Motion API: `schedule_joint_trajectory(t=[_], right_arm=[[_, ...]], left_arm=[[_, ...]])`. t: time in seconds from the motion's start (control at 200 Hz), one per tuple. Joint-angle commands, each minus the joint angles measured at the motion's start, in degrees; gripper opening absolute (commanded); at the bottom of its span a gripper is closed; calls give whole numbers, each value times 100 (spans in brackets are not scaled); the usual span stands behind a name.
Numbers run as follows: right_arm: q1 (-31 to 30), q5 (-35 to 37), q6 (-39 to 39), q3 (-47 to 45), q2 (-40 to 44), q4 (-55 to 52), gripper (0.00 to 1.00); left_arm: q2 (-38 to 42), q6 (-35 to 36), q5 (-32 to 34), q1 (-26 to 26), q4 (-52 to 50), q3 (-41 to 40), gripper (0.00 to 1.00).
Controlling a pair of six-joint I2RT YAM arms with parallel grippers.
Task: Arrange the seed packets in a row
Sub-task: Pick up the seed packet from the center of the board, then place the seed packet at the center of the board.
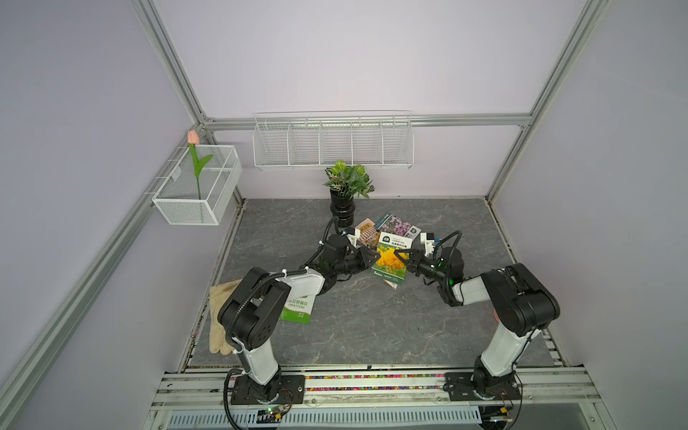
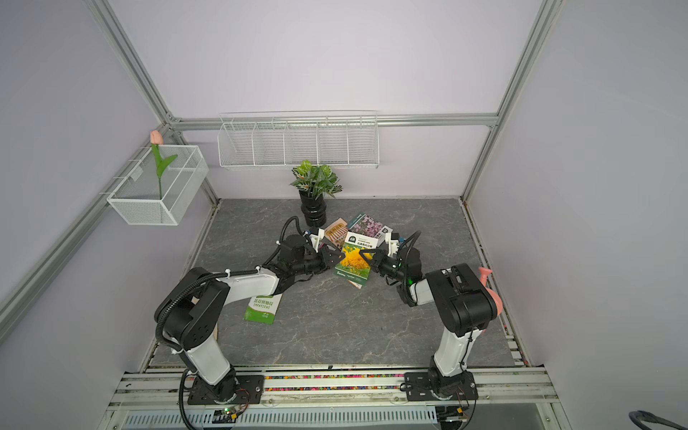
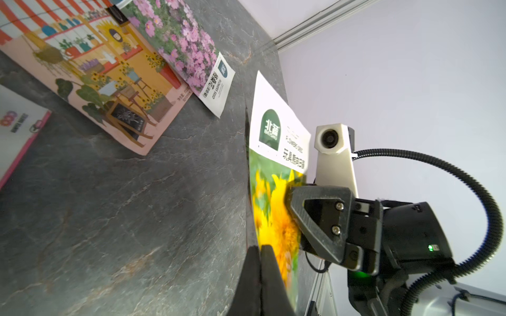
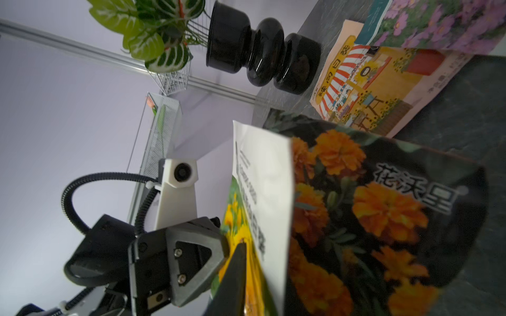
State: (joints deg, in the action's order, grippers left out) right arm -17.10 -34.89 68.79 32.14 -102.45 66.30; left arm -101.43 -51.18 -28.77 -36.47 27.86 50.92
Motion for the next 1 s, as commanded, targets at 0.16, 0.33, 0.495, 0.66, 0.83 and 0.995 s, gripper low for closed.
schedule_joint_trajectory(t=[0.16,0.33,0.495,0.66,0.83,0.995], right_arm=[[119,64,-935,5,977,-1333,7],[152,368,-2033,291,2025,-3380,7],[133,455,-2512,327,2681,-4356,7],[-78,565,-2498,102,2898,-4424,7],[-769,995,-2357,57,2742,-4238,7],[-1504,1366,-1807,73,2102,-3490,7]], left_arm=[[114,729,527,-38,-1253,533,71],[394,1178,1267,-37,-2462,770,79],[987,1327,1982,-32,-3096,603,80],[1758,1272,2760,-18,-3673,365,83],[2367,1247,3217,-10,-3922,27,85],[3087,1106,3763,-9,-3984,-361,93]])
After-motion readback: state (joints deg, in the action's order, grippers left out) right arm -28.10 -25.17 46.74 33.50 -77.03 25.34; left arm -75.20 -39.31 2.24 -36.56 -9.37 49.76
